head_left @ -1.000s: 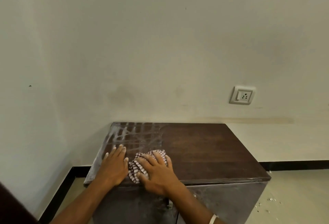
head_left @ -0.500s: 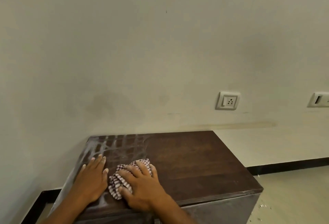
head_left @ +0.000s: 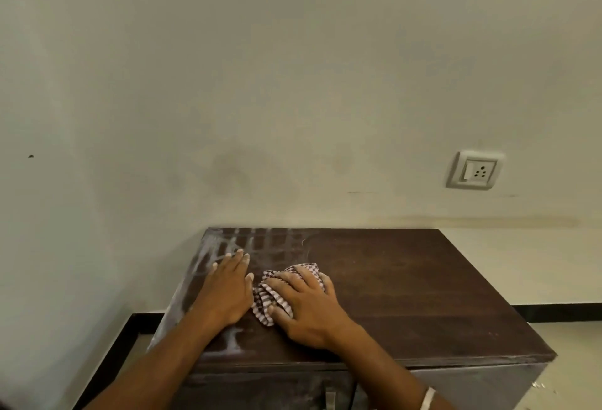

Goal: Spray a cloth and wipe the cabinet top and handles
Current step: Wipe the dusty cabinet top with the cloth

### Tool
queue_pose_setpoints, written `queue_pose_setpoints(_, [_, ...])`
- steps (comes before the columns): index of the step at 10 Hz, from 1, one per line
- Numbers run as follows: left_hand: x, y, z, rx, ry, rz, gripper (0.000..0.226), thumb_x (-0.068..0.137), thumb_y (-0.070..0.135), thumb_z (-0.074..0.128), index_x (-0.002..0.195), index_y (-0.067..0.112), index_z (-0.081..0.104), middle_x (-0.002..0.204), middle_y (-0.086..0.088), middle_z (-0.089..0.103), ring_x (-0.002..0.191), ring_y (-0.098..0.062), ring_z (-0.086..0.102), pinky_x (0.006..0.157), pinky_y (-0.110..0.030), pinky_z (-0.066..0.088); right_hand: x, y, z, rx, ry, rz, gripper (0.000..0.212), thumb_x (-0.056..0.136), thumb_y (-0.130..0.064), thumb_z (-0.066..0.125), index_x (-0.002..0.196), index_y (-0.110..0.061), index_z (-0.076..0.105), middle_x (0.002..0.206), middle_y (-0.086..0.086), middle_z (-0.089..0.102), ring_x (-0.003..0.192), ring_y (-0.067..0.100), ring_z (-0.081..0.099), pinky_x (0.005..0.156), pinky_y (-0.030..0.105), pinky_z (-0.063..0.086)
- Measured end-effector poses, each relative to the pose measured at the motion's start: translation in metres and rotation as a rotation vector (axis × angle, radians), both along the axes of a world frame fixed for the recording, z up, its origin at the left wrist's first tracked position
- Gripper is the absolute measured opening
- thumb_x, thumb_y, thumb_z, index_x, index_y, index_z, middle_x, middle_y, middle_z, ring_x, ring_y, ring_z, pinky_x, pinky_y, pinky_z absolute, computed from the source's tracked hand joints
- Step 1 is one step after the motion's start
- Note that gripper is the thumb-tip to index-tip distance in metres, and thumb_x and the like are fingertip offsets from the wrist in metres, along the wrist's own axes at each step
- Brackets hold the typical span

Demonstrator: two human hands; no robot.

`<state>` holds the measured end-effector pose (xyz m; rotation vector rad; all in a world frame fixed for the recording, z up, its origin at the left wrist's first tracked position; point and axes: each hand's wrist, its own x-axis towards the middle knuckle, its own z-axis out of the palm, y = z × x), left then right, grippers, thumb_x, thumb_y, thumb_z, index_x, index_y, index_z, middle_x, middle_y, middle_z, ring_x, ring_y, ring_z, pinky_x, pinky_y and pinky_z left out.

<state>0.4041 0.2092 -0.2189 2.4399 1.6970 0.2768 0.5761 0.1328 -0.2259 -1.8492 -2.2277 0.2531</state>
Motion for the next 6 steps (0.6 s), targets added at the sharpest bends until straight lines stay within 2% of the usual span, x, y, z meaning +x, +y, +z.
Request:
queue_pose_setpoints(1, [-0.001,0.005,-0.002,-0.003,-0.011,0.004,0.055,0.103,0.032,0.025,0.154,0.013,0.016,0.163,-0.003,0.008,0.15,-0.02,0.006,0.122,-0.039,0.005,0.021,0.008,0.0,-0.015,-0.014,-0.032,0.055,0.094,-0.059,0.029,0.147,-0.047,0.018,0.159,-0.015,0.016,0.149,0.013,-0.003,0.116,0.053,-0.008])
queue_pose_setpoints(3, [-0.002,0.011,-0.006,-0.007,0.003,0.018,0.055,0.103,0.032,0.025,0.154,0.013,0.016,0.163,-0.003,0.008,0.15,-0.02,0.006,0.122,-0.039,0.005,0.008,0.05,0.005,-0.079,0.012,-0.116,0.055,0.094,-0.057,0.029,0.148,-0.048,0.017,0.16,-0.014,0.013,0.149,0.018,-0.005,0.115,0.056,-0.009])
queue_pose_setpoints(5, [-0.006,0.021,-0.01,-0.011,0.0,0.038,0.054,0.103,0.03,0.025,0.154,0.013,0.016,0.163,-0.003,0.009,0.15,-0.021,0.006,0.122,-0.039,0.006,0.016,0.037,-0.003,0.01,-0.005,-0.02,0.054,0.095,-0.058,0.029,0.147,-0.047,0.019,0.158,-0.018,0.017,0.148,0.013,-0.001,0.116,0.053,-0.006])
queue_pose_setpoints(6, [-0.007,0.023,-0.011,-0.024,-0.012,0.028,0.054,0.103,0.031,0.025,0.154,0.012,0.016,0.163,-0.003,0.008,0.15,-0.021,0.006,0.122,-0.04,0.006,0.032,0.043,-0.002,-0.002,-0.026,-0.047,0.054,0.095,-0.058,0.029,0.147,-0.047,0.02,0.157,-0.018,0.018,0.148,0.012,0.001,0.116,0.053,-0.003])
